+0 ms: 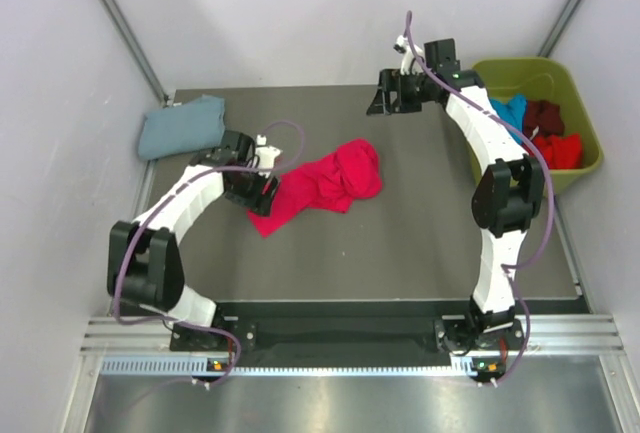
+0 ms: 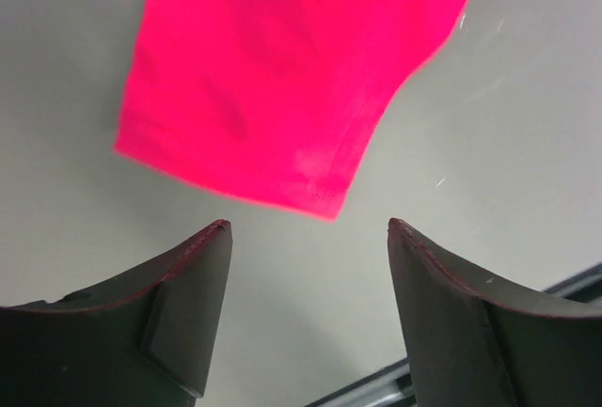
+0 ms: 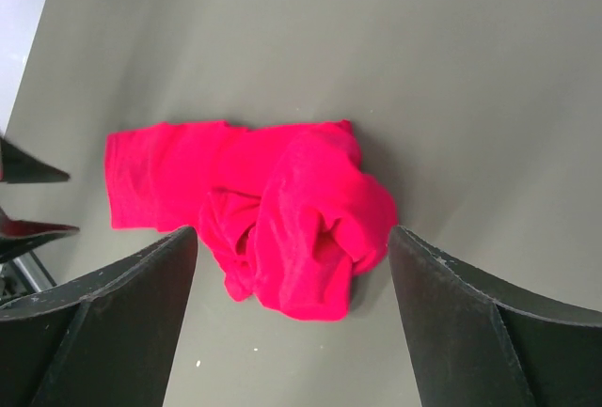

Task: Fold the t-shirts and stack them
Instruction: Flatten the tshirt out

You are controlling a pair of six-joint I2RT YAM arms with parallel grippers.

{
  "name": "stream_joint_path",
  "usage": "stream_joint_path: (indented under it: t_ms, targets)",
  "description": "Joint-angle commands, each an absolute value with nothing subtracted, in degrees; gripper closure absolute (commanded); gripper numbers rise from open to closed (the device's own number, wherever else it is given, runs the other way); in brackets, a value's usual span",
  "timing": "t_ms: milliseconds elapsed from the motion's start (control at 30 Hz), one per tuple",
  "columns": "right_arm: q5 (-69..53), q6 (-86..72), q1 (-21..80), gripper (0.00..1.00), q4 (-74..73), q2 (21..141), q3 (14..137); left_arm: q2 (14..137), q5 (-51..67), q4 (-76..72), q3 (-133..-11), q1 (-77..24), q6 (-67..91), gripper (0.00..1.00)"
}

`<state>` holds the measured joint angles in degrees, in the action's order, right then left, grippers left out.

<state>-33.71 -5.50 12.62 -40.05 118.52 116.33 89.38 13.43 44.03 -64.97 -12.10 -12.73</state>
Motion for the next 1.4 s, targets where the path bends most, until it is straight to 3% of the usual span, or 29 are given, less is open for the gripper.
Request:
stream_joint_path:
  t_ms: [0, 267, 533, 1367]
  targets:
    - [-33.93, -4.48, 13.01, 0.17, -39.82, 117.77, 118.39, 81.04, 4.58, 40.08, -61.89, -12.65, -21.17, 0.30]
    - [-34.72, -5.54, 12.92, 0.17, -39.02, 116.90, 118.39, 78.83, 0.53, 42.19, -55.29, -15.99, -29.61, 0.35]
    - [-33.31, -4.75, 12.83, 0.17, -39.02, 116.37, 117.60, 82.44, 1.23, 40.17, -53.79, -17.75, -30.67, 0.34]
    - [-31.55, -3.78, 12.31, 0.16, -39.02, 116.63, 118.13, 97.12, 3.95, 36.74, -58.36, -23.55, -26.11, 0.40]
